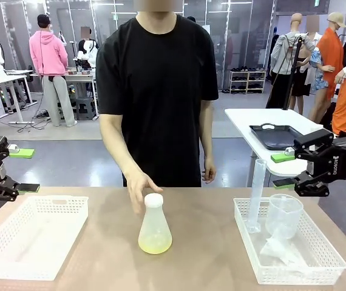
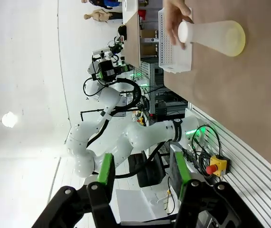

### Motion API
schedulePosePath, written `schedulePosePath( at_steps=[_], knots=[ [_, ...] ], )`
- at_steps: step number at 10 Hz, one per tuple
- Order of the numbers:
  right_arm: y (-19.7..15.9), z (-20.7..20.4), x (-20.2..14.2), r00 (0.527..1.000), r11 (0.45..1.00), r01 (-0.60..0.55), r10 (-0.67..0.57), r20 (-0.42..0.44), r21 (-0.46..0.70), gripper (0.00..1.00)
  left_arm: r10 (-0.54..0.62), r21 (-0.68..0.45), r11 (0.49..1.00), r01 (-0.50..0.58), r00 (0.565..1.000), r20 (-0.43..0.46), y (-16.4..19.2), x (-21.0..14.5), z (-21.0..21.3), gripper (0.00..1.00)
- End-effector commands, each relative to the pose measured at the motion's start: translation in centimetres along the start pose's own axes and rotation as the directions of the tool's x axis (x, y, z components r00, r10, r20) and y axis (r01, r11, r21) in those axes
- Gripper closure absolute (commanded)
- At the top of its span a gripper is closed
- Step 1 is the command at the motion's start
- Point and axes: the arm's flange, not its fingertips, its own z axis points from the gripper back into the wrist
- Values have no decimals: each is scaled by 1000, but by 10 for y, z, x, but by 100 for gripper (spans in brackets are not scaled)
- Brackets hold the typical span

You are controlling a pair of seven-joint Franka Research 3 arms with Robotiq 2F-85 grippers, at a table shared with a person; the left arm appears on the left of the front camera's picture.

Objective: Prepare the solutions needed for the experiment.
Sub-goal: When the human places the Big flask in the center of the table, pick up the Big flask and place it in the left Organizing basket.

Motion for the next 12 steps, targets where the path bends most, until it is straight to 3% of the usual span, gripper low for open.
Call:
schedulePosePath(
  at_steps=[1, 8, 9, 10, 11, 12],
  knots=[
    [1, 0, -1, 1000, 1000, -9, 9, -6, 3, 38, -4, -19, 1000, 4, 1000, -2, -1, 1, -1, 0],
    [1, 0, -1, 1000, 1000, -9, 9, -6, 3, 38, 0, 0, 1000, 0, 1000, 0, 0, 0, 0, 0],
    [1, 0, -1, 1000, 1000, -9, 9, -6, 3, 38, -71, 0, 997, 71, 997, 19, -1, 16, -8, 0],
    [1, 0, -1, 1000, 1000, -9, 9, -6, 3, 38, -212, 21, 977, 212, 976, 39, -1, 30, -14, 0],
    [1, 0, -1, 1000, 1000, -9, 9, -6, 3, 38, -354, 29, 935, 353, 935, 34, -4, 41, -18, 0],
    [1, 0, -1, 1000, 1000, -9, 9, -6, 3, 38, -430, 32, 902, 431, 902, -33, -7, 49, -23, 0]
  ],
)
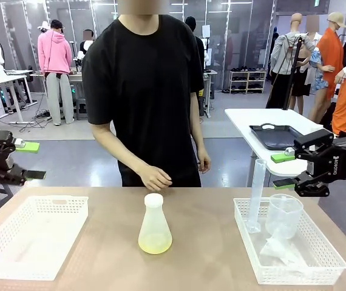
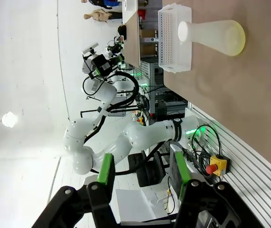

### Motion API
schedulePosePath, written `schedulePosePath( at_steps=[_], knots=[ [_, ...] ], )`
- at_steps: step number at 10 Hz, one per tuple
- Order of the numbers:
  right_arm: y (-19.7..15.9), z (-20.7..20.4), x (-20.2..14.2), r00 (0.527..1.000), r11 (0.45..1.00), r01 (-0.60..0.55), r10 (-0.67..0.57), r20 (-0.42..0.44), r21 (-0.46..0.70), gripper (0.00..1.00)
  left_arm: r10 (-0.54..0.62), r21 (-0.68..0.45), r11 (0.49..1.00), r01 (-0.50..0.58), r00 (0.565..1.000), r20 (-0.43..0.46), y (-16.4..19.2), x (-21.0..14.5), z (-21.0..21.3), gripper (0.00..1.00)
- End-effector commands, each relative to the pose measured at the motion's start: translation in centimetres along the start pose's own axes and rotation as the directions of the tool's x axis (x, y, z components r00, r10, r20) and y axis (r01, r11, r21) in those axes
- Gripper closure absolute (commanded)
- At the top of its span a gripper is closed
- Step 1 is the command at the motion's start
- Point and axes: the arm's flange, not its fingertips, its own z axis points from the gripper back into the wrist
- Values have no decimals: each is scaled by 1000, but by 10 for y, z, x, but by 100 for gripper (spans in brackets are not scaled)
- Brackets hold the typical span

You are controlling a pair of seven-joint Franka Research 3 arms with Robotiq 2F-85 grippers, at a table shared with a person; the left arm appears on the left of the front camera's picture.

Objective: Prepare the solutions needed for the experiment.
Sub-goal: When the human places the Big flask in the center of the table, pick up the Big flask and place it in the left Organizing basket.

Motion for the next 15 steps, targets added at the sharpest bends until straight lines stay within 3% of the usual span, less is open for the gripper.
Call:
schedulePosePath(
  at_steps=[1, 2, 3, 4, 7, 9, 10, 15],
  knots=[
    [1, 0, 0, 1000, 1000, -10, 10, -5, 4, 38, -248, 43, 967, 252, 965, -84, 14, 24, -19, 0],
    [1, 0, 0, 1000, 1000, -10, 10, -5, 4, 38, -353, 14, 934, 357, 929, -115, 14, 29, -27, 0],
    [1, 0, 0, 1000, 1000, -10, 10, -5, 4, 38, -518, -3, 854, 520, 851, -91, 10, 30, -35, 0],
    [1, 0, 0, 1000, 1000, -10, 10, -5, 4, 38, -629, 53, 768, 638, 768, -119, 4, 26, -44, 0],
    [1, 0, 0, 1000, 1000, -10, 10, -5, 4, 38, -750, 93, 641, 762, 647, -136, 4, 28, -70, 0],
    [1, 0, 0, 1000, 1000, -10, 10, -5, 4, 38, -725, 164, 658, 735, 677, -128, 12, 33, -70, 0],
    [1, 0, 0, 1000, 1000, -10, 10, -5, 4, 38, -739, 66, 654, 753, 656, -154, 0, 35, -63, 0],
    [1, 0, 0, 1000, 1000, -10, 10, -5, 4, 38, -739, 66, 654, 753, 656, -154, 0, 35, -63, 0]
  ],
)
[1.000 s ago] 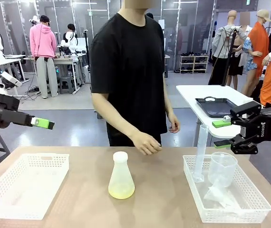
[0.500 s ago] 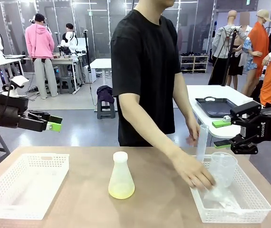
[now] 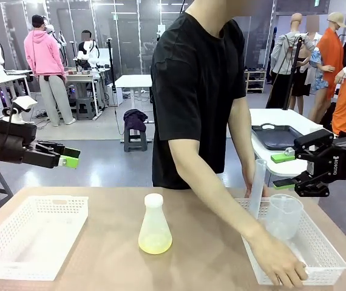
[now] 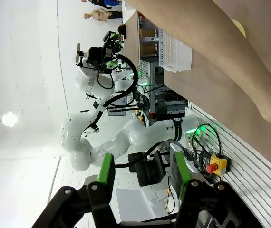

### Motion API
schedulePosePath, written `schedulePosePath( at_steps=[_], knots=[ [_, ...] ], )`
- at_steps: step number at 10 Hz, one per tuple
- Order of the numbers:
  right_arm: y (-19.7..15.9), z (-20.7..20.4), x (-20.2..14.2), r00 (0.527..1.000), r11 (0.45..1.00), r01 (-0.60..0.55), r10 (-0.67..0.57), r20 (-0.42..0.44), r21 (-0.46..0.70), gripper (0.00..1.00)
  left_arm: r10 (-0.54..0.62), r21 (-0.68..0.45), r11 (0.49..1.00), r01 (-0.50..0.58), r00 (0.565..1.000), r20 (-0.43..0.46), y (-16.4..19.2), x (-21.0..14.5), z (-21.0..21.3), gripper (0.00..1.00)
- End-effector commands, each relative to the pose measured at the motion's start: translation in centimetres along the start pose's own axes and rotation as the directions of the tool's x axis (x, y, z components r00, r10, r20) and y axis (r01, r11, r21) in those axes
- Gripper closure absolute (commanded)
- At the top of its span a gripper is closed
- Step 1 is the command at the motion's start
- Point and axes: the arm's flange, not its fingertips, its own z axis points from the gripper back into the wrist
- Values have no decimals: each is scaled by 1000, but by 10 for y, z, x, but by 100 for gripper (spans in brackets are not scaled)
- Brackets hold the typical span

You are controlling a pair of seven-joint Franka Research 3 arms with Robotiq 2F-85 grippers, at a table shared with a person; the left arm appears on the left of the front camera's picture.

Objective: Prepare the solutions needed for the experiment.
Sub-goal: When the human places the Big flask in the center of the table, pick up the Big flask and place it in the left Organizing basket.

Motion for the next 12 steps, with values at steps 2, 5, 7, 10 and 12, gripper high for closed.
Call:
schedulePosePath(
  at_steps=[2, 5, 7, 10, 12],
  knots=[
    [1, 1, 0, 1000, 1000, -11, 11, -1, 3, 38, -156, -55, 986, 156, 988, -6, 18, 10, -17, 0],
    [1, 1, 0, 1000, 1000, -11, 11, -1, 3, 38, -439, -261, 869, 421, 898, -13, 49, -1, -46, 0],
    [1, 1, 0, 1000, 1000, -11, 11, -1, 3, 38, -461, -298, 848, 438, 888, -8, 65, -12, -72, 0],
    [1, 1, 0, 1000, 1000, -11, 11, -1, 3, 38, -465, -288, 851, 440, 885, -24, 59, -20, -77, 0],
    [1, 1, 0, 1000, 1000, -11, 11, -1, 3, 38, -465, -288, 851, 440, 885, -24, 59, -20, -77, 0]
  ],
)
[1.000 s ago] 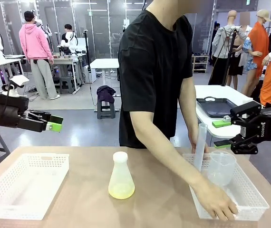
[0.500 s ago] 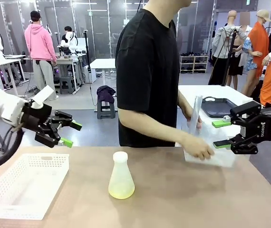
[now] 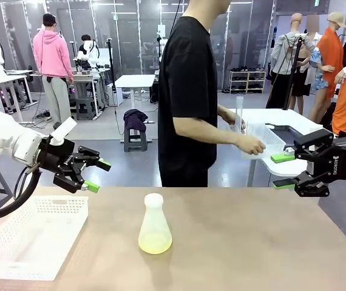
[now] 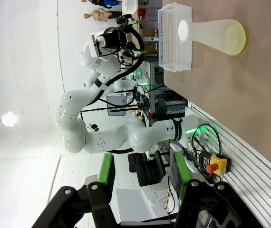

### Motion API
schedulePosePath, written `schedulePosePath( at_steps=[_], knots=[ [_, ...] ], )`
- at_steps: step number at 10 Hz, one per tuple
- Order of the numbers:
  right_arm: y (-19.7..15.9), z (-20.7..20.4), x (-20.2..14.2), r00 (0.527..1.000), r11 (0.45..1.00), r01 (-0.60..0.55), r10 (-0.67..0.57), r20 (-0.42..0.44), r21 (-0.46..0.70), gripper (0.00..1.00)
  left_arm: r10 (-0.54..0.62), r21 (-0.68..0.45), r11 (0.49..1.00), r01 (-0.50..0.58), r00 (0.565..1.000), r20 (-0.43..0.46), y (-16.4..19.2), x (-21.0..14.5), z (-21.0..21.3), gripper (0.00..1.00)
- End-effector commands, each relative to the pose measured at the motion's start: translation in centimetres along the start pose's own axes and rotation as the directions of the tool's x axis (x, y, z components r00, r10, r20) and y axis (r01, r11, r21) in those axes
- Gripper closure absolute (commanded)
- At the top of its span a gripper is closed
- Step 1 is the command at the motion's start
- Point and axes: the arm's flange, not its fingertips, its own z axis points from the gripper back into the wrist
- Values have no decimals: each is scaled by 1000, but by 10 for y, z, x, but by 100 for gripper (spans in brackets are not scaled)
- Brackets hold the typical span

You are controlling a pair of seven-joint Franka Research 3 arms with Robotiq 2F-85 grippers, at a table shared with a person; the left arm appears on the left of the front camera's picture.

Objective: Prepare the solutions needed for the experiment.
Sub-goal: When the human places the Big flask in the center of the table, pick up the Big flask and place it in the left Organizing basket.

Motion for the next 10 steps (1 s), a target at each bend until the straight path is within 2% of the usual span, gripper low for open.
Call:
schedulePosePath(
  at_steps=[1, 3, 4, 5, 8, 10],
  knots=[
    [1, 1, 0, 1000, 1000, -10, 10, 0, 4, 38, 0, 2, 1000, 0, 1000, 1, -5, 5, 3, 0],
    [1, 1, 0, 1000, 1000, -10, 10, 0, 4, 38, -2, 2, 1000, 2, 1000, 0, 0, 1, 1, 0],
    [1, 1, 0, 1000, 1000, -10, 10, 0, 4, 38, -60, -15, 998, 60, 998, -11, 26, -12, -12, 0],
    [1, 1, 0, 1000, 1000, -10, 10, 0, 4, 38, -82, -69, 994, 84, 996, 25, 43, -24, -21, 0],
    [1, 1, 0, 1000, 1000, -10, 10, 0, 4, 38, -82, -135, 987, 87, 996, 39, 72, -54, -45, 0],
    [1, 1, 0, 1000, 1000, -10, 10, 0, 4, 38, -17, -210, 977, 30, 998, 64, 81, -68, -65, 0]
  ],
)
